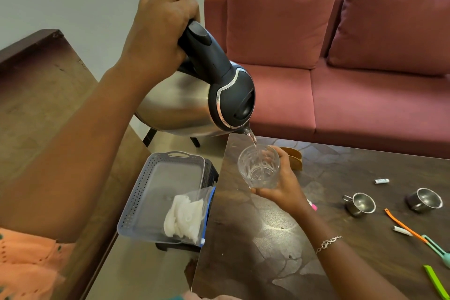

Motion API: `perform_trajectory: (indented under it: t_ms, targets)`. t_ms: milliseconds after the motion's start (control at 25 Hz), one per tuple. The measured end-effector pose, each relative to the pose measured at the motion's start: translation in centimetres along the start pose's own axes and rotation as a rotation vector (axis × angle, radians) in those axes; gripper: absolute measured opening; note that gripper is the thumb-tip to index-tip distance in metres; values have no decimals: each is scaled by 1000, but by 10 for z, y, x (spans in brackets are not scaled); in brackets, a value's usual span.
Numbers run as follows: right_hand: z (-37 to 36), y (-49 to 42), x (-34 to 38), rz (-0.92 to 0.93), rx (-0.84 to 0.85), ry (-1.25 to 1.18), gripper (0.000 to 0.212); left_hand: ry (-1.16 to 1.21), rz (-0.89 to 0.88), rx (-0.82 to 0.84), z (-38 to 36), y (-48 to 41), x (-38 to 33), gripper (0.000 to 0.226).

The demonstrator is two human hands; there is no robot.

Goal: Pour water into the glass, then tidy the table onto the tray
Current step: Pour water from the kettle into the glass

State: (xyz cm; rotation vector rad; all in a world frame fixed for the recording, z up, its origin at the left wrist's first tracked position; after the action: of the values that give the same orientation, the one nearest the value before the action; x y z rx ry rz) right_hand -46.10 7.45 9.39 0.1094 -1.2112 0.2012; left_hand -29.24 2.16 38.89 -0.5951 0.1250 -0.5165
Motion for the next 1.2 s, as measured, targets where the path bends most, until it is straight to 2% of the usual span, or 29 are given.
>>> perform_trajectory:
  t_ms: [320, 1200]
  targets:
    - [4, 5, -8, 10, -19, -19, 94, -27, -71, 1, -1, -5, -9, 19]
    - [9, 22, -12, -12, -32, -4, 93, -20, -110, 3, -3, 1, -16, 17]
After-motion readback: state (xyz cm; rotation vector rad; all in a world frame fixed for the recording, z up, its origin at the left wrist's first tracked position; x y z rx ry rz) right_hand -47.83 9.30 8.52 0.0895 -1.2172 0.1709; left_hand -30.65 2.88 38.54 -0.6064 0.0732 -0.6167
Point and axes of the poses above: each hand's wrist, its own y-axis away from the middle knuckle, its own z-axis out of the back of the hand, x = y × z, the point moved 8 cm from there along -y, towards the middle knuckle, and after that the axes turned 6 degrees about x, right-handed, at the moved point
